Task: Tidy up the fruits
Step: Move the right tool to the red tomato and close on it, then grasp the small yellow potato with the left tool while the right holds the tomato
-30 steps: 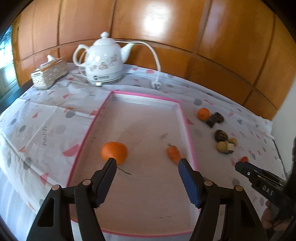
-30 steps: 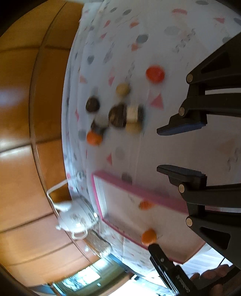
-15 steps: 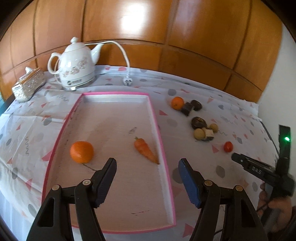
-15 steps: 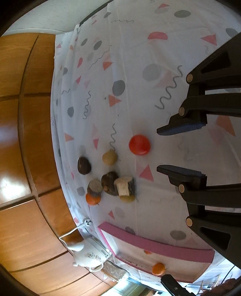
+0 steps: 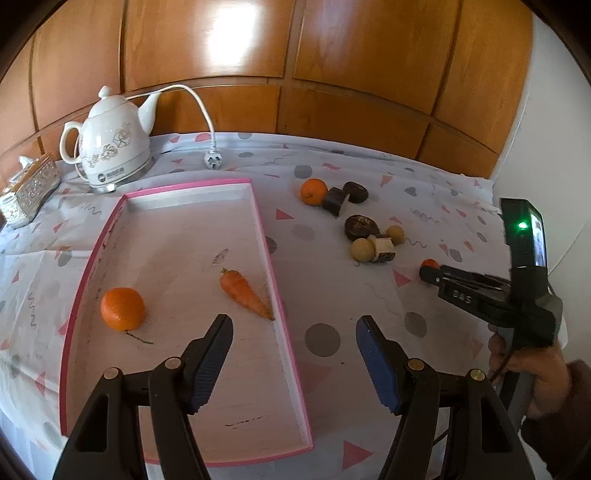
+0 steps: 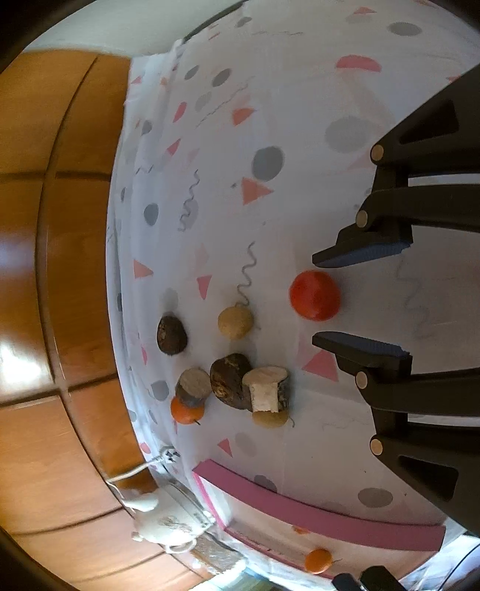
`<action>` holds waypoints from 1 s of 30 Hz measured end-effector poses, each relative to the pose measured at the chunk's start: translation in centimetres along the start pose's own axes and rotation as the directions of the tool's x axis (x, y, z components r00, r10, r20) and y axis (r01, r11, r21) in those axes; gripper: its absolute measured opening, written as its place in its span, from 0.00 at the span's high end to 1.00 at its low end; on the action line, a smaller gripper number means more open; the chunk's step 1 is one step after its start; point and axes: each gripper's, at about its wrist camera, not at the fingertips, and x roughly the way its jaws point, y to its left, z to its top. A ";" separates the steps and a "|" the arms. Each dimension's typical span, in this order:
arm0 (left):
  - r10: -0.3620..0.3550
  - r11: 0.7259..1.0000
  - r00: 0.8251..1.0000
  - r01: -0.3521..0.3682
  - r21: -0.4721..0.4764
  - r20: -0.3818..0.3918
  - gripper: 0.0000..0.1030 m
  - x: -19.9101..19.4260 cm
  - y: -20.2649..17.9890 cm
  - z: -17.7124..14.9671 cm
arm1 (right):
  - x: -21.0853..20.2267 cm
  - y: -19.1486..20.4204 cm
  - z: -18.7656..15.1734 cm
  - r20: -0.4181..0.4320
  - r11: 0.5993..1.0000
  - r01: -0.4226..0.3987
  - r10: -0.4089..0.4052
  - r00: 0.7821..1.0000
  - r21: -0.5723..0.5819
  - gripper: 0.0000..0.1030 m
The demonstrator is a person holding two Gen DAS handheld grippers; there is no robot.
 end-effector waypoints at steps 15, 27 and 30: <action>-0.128 0.991 0.985 0.123 -0.048 -0.113 0.60 4.1 -3.3 2.9 | 0.9 -1.0 0.4 0.065 0.996 0.079 -0.075 0.995 -0.048 0.73; -0.100 0.995 0.981 0.099 -0.012 -0.166 0.73 9.1 -5.7 5.9 | 1.6 -1.8 0.0 0.049 1.000 0.030 -0.029 0.998 -0.005 0.73; -0.099 0.995 0.979 0.098 -0.015 -0.179 0.73 10.6 -5.9 6.4 | 1.6 -1.8 0.0 0.052 1.000 0.025 -0.025 0.998 -0.002 0.72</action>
